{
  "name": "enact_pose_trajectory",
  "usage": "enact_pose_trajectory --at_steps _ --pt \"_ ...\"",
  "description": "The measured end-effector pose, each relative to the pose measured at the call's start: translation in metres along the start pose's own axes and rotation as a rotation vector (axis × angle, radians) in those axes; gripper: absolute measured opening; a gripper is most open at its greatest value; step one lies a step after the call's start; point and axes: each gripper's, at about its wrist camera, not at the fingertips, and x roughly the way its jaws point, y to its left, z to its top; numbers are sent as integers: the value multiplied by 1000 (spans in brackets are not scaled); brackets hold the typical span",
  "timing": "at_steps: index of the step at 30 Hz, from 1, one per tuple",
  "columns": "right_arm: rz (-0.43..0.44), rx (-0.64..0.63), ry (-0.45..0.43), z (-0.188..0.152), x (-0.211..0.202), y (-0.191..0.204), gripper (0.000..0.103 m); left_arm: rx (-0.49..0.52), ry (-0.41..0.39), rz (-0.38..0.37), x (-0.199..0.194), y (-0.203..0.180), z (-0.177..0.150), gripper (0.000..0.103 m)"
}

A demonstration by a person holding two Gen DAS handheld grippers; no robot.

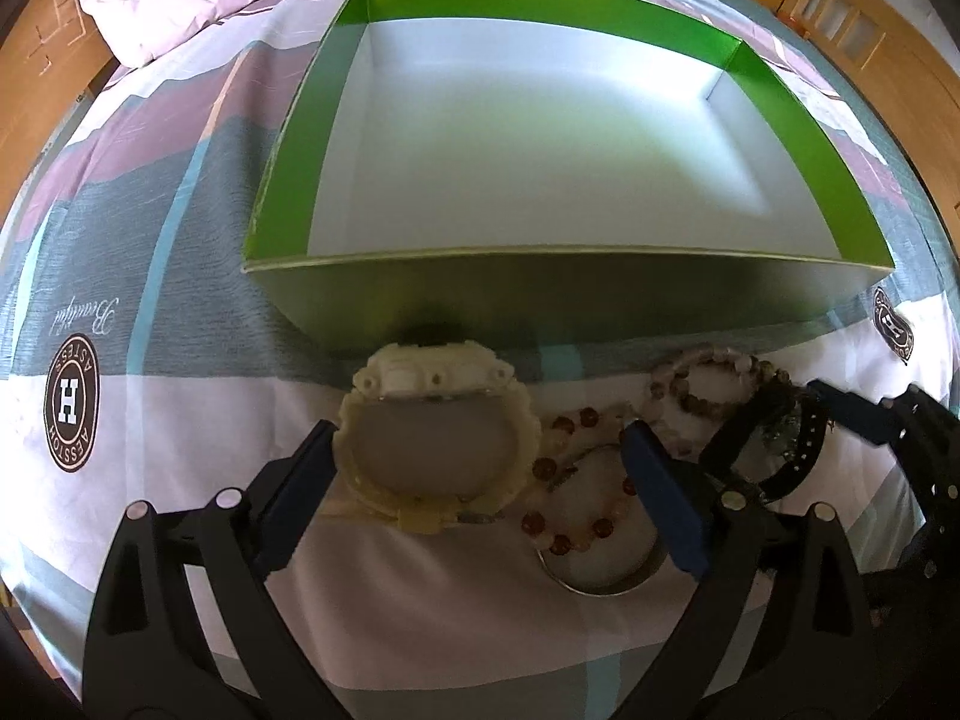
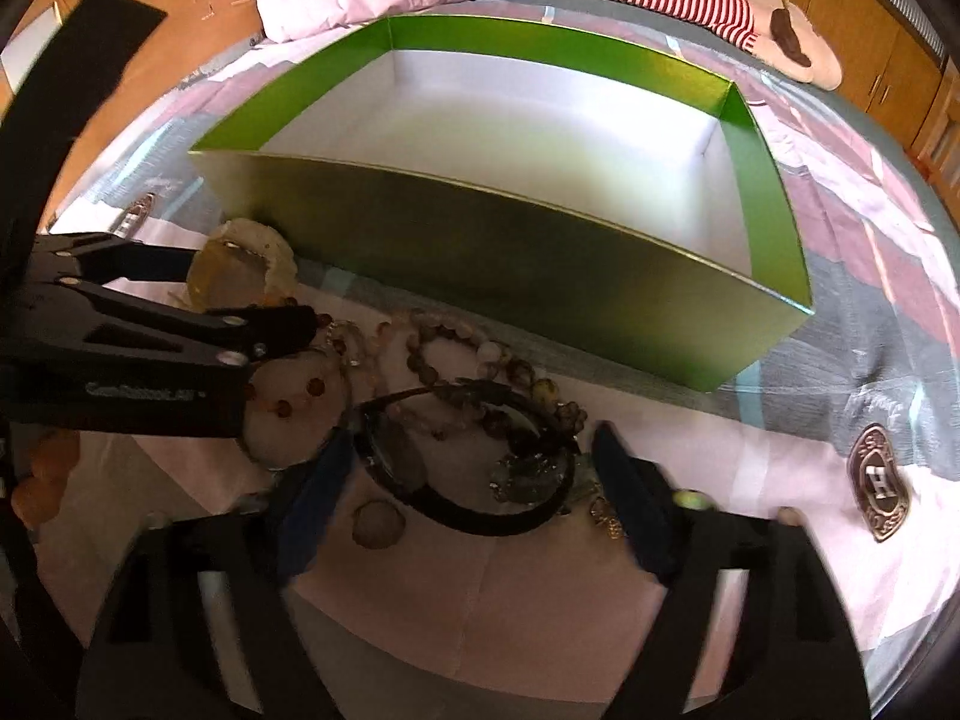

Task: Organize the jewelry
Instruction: 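Grasp the cream watch with the left tool while the right tool grasps the black watch, then lift both watches and carry them over the green box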

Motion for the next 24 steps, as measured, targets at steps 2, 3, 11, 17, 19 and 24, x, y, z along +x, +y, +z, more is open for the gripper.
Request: enact_pose_trajectory --at_steps 2,3,11,17,19,24 --pt "18 18 -5 2 -1 -3 62 2 -11 21 0 1 0 84" --pt "28 27 -7 2 -2 -4 60 5 -10 36 1 2 1 78" --pt "50 84 -57 10 -17 -23 58 -3 -26 30 -6 15 4 73" --pt "59 116 -80 16 -23 -29 58 -52 -75 -29 -35 40 1 54" --pt "57 110 -63 16 -19 -27 58 -47 -69 -26 -36 41 1 60" --pt "56 108 -64 17 -17 -26 60 -77 -47 -34 -34 48 -3 80"
